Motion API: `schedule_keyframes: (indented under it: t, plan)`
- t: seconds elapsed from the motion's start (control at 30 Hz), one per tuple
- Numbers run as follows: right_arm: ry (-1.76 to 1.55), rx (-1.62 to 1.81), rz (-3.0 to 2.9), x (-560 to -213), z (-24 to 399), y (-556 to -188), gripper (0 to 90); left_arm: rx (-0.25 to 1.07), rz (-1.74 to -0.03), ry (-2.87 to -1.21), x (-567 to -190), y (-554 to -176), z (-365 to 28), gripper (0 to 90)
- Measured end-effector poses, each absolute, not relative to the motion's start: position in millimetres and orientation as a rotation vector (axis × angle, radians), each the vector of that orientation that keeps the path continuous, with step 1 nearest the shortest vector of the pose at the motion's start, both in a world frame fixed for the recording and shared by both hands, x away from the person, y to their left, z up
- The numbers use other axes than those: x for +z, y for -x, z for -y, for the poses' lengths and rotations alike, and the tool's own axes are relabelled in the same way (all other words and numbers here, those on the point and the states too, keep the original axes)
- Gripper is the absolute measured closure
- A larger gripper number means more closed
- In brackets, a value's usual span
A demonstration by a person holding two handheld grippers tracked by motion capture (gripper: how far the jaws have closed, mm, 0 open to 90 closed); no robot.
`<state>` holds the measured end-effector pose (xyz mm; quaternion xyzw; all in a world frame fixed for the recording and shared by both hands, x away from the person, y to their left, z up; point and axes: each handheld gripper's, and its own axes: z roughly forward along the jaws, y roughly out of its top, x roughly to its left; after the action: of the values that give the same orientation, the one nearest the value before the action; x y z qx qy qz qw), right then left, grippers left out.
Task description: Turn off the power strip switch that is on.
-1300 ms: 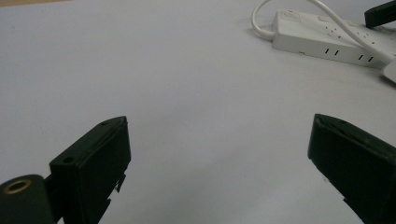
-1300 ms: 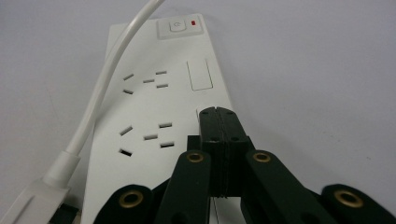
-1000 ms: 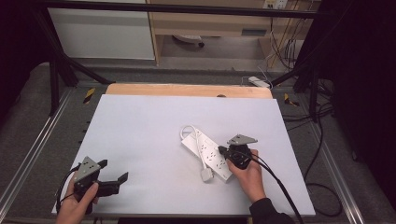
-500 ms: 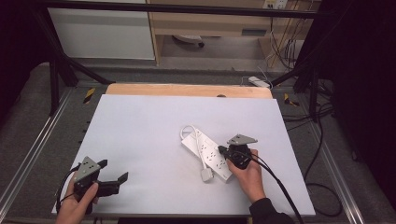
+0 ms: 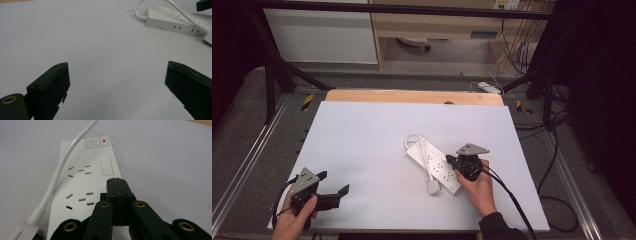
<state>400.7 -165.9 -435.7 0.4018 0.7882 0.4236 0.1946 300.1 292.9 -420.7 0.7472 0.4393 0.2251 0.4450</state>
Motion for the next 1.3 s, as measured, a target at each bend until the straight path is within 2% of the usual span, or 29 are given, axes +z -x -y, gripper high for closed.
schedule_keyframes:
  t: [0.7,0.93,1.13,1.3]
  plan:
    - [-1.113,1.255,-2.159,-429,166,-399,78.4,0.548,-1.088,-1.854,-421,-300,-292,5.9]
    - [-1.117,1.26,-2.137,-427,165,-398,65.6,0.546,-1.088,-1.852,-421,-300,-292,5.9]
    - [-1.146,1.259,-2.105,-426,165,-399,47.8,0.546,-1.087,-1.854,-421,-300,-292,5.9]
    - [-1.167,1.262,-2.092,-424,165,-399,36.7,0.545,-1.087,-1.853,-422,-300,-292,5.9]
